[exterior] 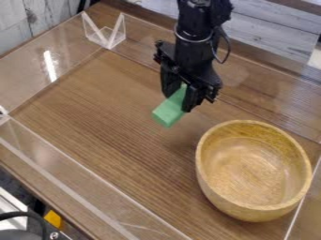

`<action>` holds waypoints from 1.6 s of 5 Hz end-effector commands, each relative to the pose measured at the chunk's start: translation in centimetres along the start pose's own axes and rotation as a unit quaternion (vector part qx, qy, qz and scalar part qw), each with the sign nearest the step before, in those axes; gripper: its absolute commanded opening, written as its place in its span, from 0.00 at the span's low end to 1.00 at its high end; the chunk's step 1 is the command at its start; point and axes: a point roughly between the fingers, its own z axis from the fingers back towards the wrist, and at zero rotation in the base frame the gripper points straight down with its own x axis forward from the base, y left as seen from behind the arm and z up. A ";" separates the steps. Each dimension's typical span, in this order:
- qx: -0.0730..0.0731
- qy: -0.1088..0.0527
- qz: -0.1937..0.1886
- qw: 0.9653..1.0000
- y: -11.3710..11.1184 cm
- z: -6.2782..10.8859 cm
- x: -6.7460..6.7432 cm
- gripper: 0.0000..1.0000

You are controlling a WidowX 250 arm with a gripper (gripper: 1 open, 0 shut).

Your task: Remove the green block from inside the brown bowl and put it on the table

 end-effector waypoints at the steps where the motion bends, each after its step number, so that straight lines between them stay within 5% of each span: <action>1: 0.002 -0.023 0.015 1.000 0.4 1.1 1.0 0.00; 4: -0.002 -0.023 0.028 0.999 0.4 1.0 1.1 0.00; 8: 0.001 -0.008 0.092 0.996 3.2 -0.6 -1.0 0.00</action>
